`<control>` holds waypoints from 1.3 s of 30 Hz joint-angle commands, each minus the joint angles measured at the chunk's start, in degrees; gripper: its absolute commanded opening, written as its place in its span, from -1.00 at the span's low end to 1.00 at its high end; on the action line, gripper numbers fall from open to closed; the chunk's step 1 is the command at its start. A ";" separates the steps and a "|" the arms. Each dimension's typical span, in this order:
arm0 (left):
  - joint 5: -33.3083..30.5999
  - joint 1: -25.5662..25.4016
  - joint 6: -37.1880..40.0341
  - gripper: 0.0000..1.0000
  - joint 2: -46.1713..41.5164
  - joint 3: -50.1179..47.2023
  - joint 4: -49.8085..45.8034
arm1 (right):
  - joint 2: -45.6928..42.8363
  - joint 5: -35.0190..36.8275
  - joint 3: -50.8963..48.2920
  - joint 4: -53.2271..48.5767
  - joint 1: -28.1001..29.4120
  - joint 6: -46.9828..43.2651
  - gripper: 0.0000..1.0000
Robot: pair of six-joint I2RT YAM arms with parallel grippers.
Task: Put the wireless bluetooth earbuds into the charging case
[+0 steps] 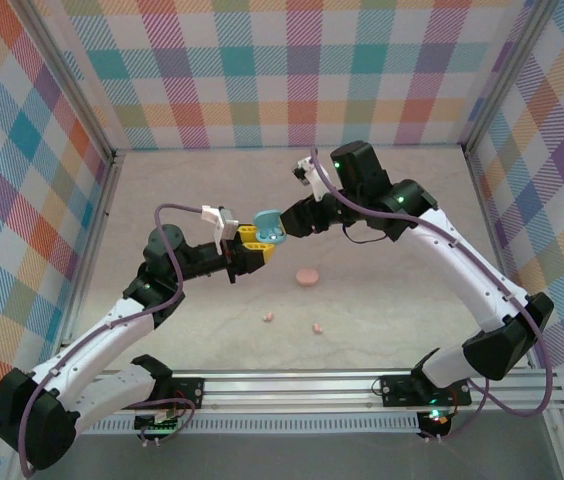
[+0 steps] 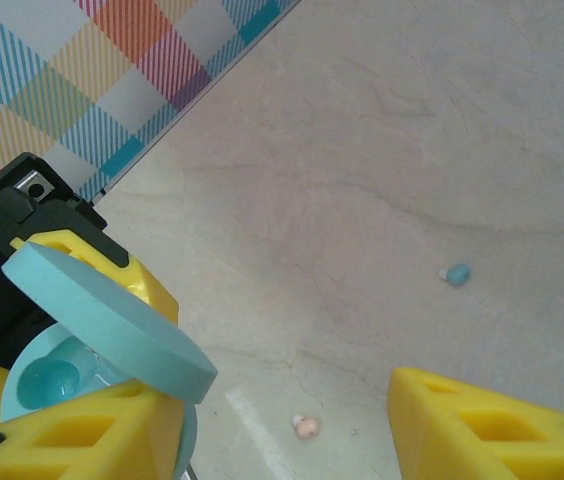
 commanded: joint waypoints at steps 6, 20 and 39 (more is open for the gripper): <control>-2.88 -0.22 0.17 -0.43 -1.69 -0.39 -2.55 | -0.96 -5.89 4.12 -1.78 -0.64 3.32 0.14; -6.28 -0.22 0.95 -0.41 -3.46 0.14 -6.99 | -3.31 -5.88 -0.76 -0.33 -12.64 12.21 0.13; -7.61 -0.21 1.87 -0.42 -7.67 0.60 -11.62 | 30.21 1.56 -1.70 12.67 -2.77 28.65 -0.27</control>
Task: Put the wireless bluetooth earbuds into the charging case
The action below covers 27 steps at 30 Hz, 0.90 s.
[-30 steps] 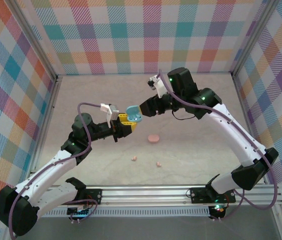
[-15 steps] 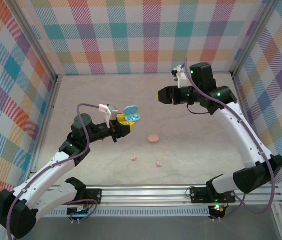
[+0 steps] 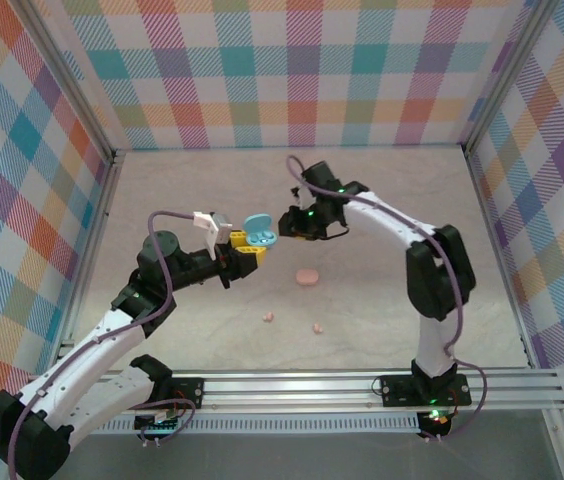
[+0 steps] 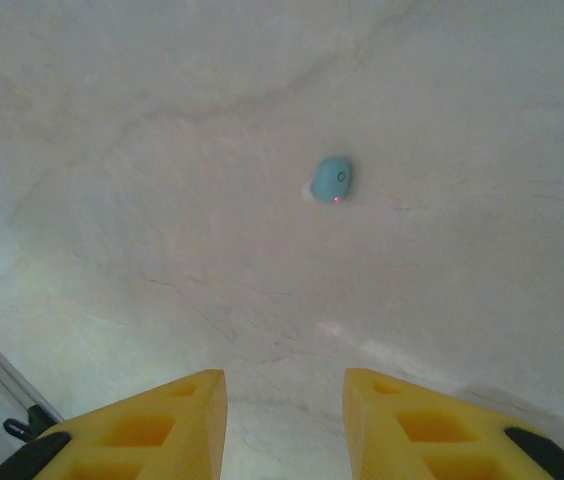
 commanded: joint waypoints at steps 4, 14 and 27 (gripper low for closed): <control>-0.72 -0.19 1.08 -0.42 -1.49 1.06 -1.21 | 5.99 4.68 5.31 1.90 3.46 5.66 -0.25; -1.37 -0.19 0.93 -0.42 -1.84 0.61 -1.79 | 10.99 7.62 6.24 3.83 4.49 8.20 -0.25; -1.16 -0.19 1.47 -0.42 -2.19 0.76 -2.76 | 13.47 8.46 8.06 4.40 6.47 9.89 -0.27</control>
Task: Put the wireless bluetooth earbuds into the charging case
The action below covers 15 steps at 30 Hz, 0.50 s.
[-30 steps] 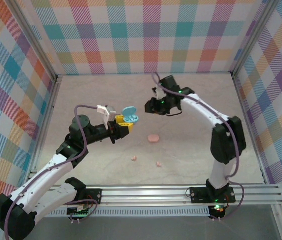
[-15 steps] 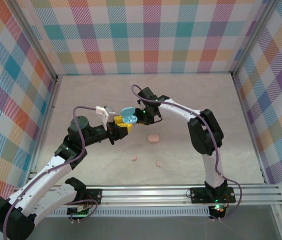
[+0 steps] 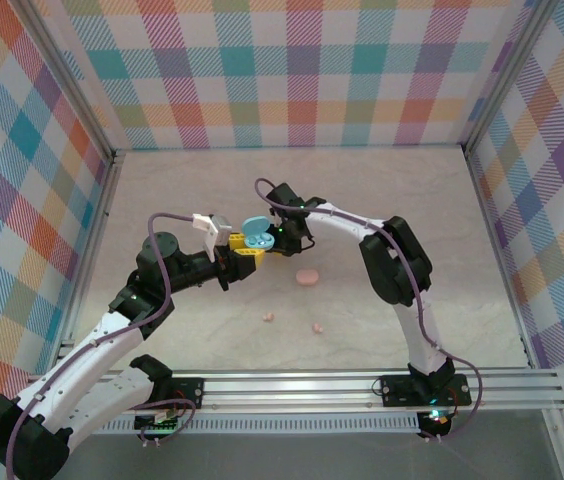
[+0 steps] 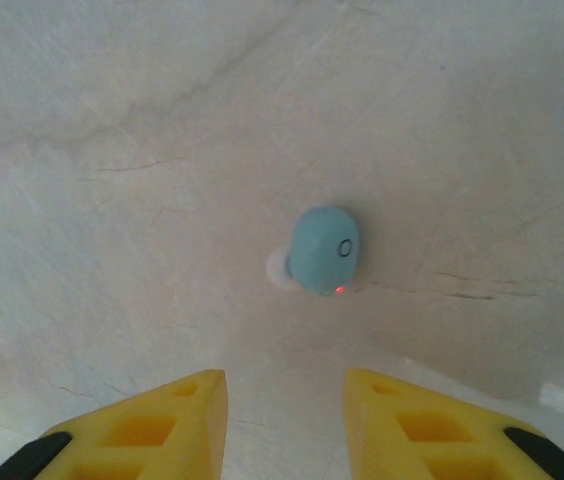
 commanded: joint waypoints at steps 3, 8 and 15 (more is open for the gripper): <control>-0.19 -0.19 0.53 -0.42 -1.59 0.54 0.56 | 0.51 1.11 1.98 0.88 0.61 1.79 -0.28; 0.16 -0.19 0.57 -0.42 -1.76 0.71 0.65 | 0.55 2.58 1.98 1.62 1.04 2.36 -0.31; 0.09 -0.19 0.99 -0.42 -2.01 1.15 -0.54 | 0.77 5.35 2.24 2.62 1.15 2.51 -0.35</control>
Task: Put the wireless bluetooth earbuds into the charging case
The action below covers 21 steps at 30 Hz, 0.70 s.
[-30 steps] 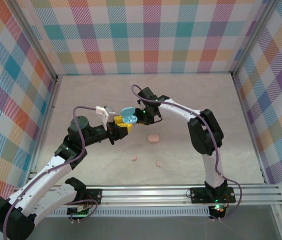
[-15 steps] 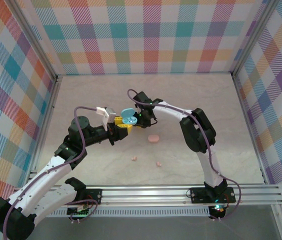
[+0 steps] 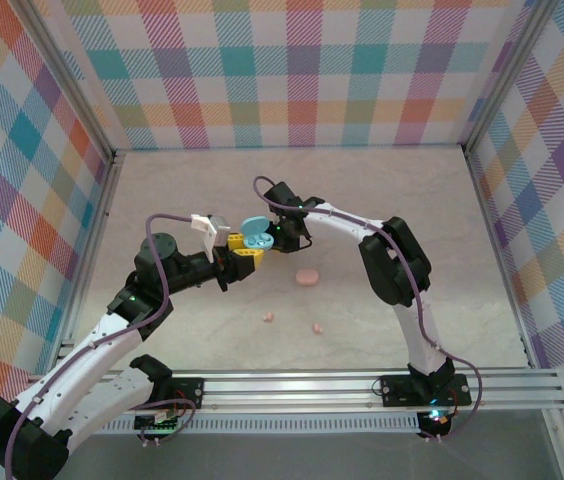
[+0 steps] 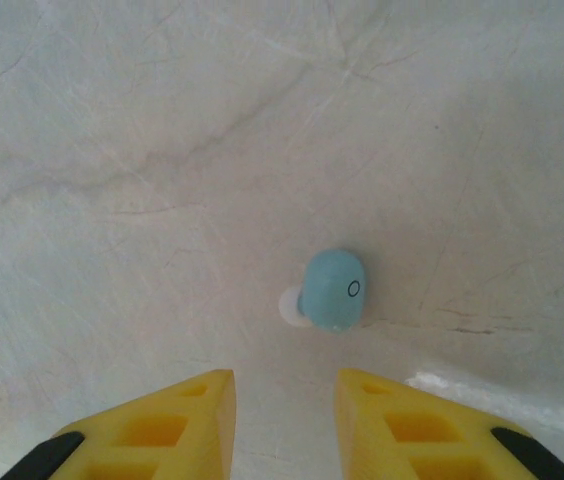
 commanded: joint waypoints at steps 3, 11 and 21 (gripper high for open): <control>-0.10 -0.19 0.91 -0.42 -1.37 1.06 0.12 | 1.20 4.16 2.50 -0.15 0.34 0.28 -0.35; 0.16 -0.19 1.06 -0.42 -1.48 0.84 0.31 | 3.90 5.90 5.95 -2.51 0.41 -0.50 -0.36; -0.06 -0.19 1.40 -0.42 -2.75 0.43 -0.44 | 5.68 6.60 6.90 -3.76 0.40 -0.67 -0.36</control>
